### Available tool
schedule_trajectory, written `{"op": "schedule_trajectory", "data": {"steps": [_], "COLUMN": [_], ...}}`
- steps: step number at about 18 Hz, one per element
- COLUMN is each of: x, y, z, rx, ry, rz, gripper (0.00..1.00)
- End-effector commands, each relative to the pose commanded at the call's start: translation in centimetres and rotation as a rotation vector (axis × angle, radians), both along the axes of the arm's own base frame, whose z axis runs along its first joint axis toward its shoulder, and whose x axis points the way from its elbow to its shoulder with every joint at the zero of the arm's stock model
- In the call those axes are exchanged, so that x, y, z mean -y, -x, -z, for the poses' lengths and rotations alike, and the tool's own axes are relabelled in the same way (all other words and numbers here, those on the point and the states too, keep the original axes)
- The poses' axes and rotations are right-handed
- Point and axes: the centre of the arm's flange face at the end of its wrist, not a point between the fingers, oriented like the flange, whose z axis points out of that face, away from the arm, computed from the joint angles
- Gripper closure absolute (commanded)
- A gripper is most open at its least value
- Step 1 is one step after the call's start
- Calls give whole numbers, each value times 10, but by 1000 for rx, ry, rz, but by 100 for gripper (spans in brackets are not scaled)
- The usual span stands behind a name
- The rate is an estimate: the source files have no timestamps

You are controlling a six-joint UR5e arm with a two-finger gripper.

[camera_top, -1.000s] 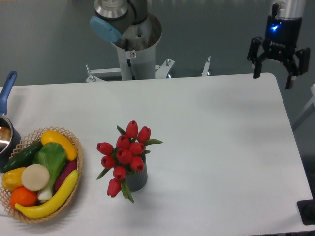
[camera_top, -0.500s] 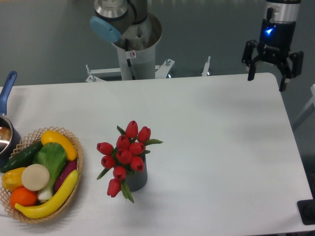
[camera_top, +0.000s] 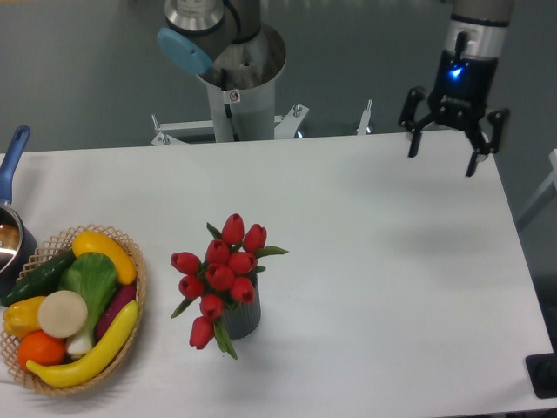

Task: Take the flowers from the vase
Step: 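Move the open gripper toward the red tulips in the grey vase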

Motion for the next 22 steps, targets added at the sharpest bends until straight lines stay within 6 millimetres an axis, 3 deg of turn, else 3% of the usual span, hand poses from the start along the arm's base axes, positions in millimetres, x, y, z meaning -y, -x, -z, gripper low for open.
{"op": "schedule_trajectory", "data": {"steps": [9, 14, 16, 19, 22], "x": [-63, -76, -92, -95, -96], "y": [-37, -47, -59, -62, -69], "z": [9, 10, 9, 7, 20], "rx": [71, 85, 115, 144, 183], "ry": [-26, -40, -66, -112, -136], "rz": [86, 112, 131, 128, 135], "gripper": [0, 0, 0, 0, 0]}}
